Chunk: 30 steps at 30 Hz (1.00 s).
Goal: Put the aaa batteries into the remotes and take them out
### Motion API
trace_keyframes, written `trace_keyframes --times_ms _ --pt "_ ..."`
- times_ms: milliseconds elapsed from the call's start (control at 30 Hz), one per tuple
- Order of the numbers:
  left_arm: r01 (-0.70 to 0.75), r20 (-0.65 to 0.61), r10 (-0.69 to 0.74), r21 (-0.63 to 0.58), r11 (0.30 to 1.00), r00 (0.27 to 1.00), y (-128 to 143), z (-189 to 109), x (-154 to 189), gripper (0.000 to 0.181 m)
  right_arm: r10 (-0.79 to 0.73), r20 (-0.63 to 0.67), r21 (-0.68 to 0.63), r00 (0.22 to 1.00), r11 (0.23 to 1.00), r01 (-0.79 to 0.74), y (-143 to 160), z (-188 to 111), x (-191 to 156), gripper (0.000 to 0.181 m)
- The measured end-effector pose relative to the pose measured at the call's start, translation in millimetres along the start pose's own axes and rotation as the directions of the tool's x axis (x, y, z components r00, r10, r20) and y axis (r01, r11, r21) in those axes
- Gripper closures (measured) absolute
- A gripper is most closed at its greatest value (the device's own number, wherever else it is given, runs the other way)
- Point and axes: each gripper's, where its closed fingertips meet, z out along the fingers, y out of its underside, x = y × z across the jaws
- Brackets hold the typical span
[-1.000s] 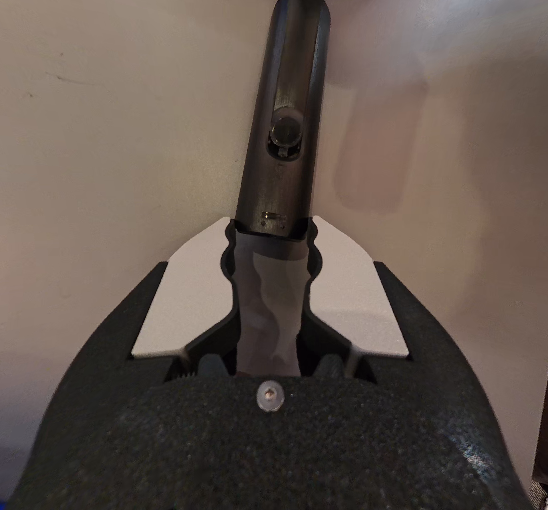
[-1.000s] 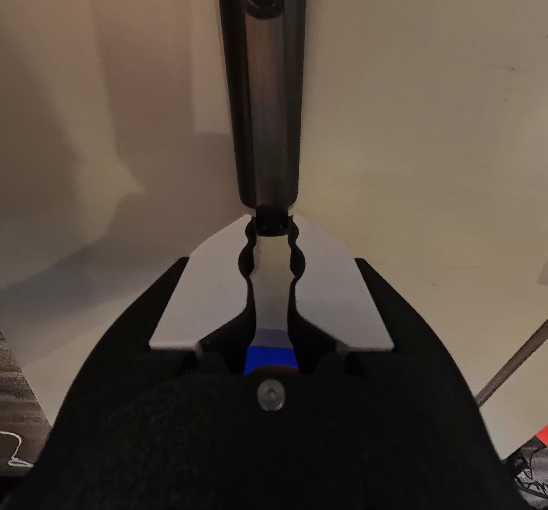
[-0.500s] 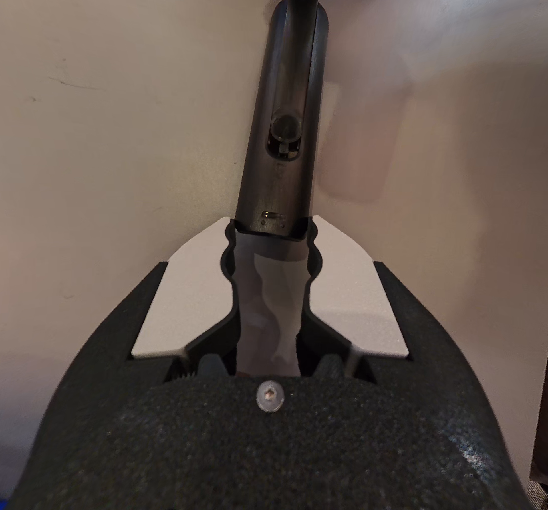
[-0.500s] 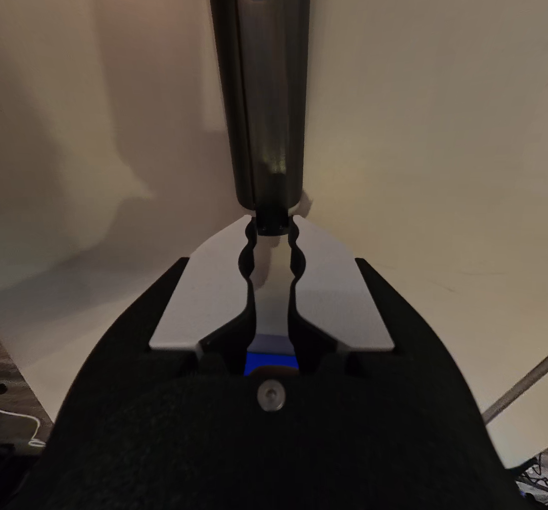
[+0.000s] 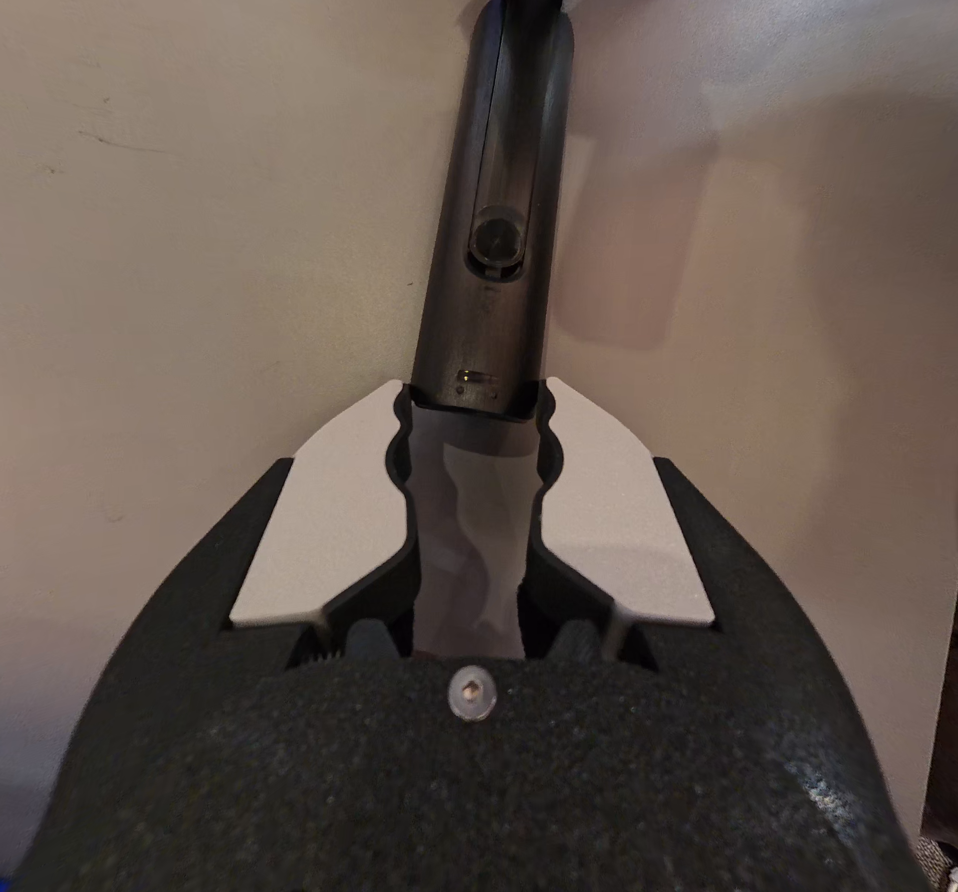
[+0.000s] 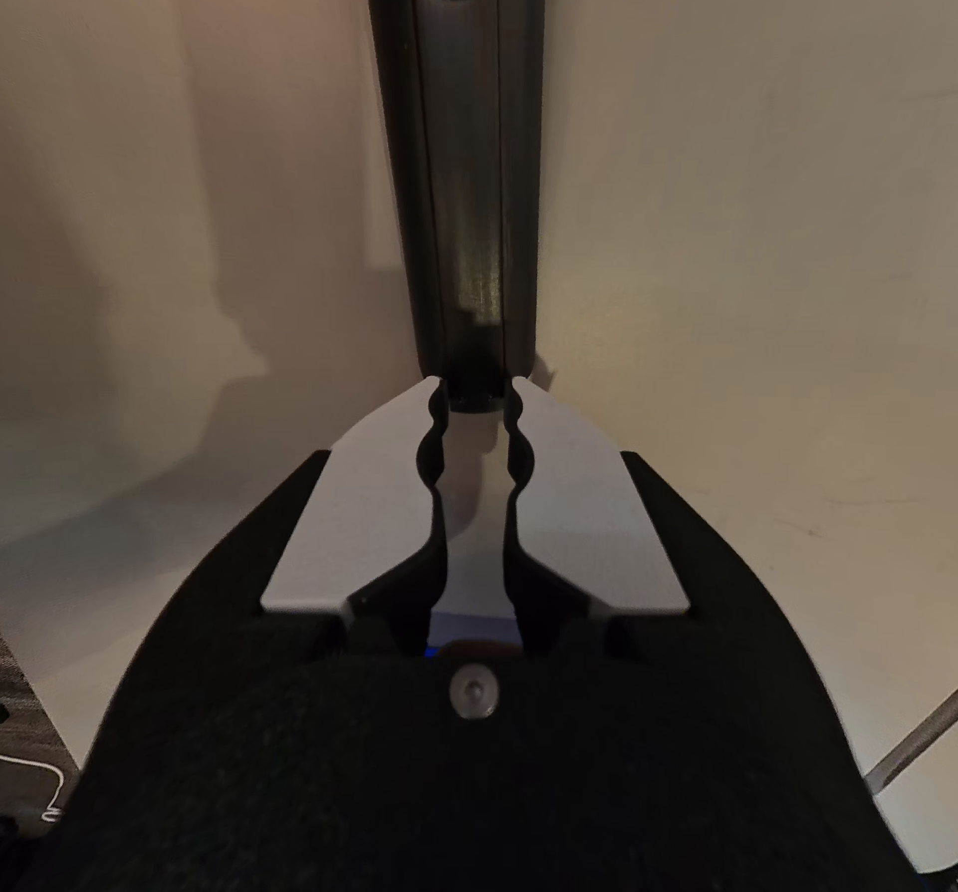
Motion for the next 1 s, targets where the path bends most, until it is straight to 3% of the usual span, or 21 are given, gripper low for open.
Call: trace_keyframes --times_ms 167,333,433,500,600,667,767,900,1000 --pt "-0.001 0.0 0.001 -0.004 1.0 1.0 1.0 1.3 -0.2 0.135 0.0 -0.005 0.028 1.0 1.0 0.001 -4.2 -1.1 -0.4 0.161" --pt "0.0 -0.002 0.0 -0.003 1.0 1.0 1.1 1.4 -0.1 0.135 0.029 -0.041 0.052 0.999 0.998 -0.027 -3.9 -11.1 5.6 0.144" --pt "0.0 -0.001 0.0 -0.004 1.0 1.0 1.1 1.3 0.0 0.135 0.15 -0.089 0.122 0.985 0.983 -0.138 -0.3 -28.8 17.7 0.142" --pt "-0.001 -0.001 0.001 -0.005 1.0 1.0 1.2 1.4 -0.1 0.135 0.331 -0.148 0.173 0.932 0.937 -0.305 7.0 -37.4 31.6 0.143" --pt "0.0 -0.002 0.0 -0.008 1.0 1.0 2.0 2.1 -0.2 0.135 0.622 -0.13 0.233 0.772 0.776 -0.586 17.9 -32.1 30.0 0.151" --pt "0.002 -0.003 -0.002 -0.007 1.0 1.0 2.6 2.7 -0.1 0.135 0.741 -0.076 0.308 0.667 0.654 -0.691 15.3 -27.2 21.6 0.163" --pt "0.003 -0.004 -0.003 -0.01 1.0 1.0 3.7 3.9 0.1 0.135 0.836 0.037 0.371 0.547 0.496 -0.785 11.7 -20.9 10.3 0.164" --pt "0.002 -0.007 -0.002 -0.008 1.0 1.0 3.5 4.2 0.5 0.135 0.863 0.056 0.383 0.502 0.445 -0.809 17.7 -14.1 9.4 0.174" --pt "0.001 -0.006 -0.001 -0.005 1.0 1.0 2.7 3.6 0.6 0.135 0.856 -0.002 0.339 0.517 0.487 -0.805 25.3 -7.0 8.3 0.181"
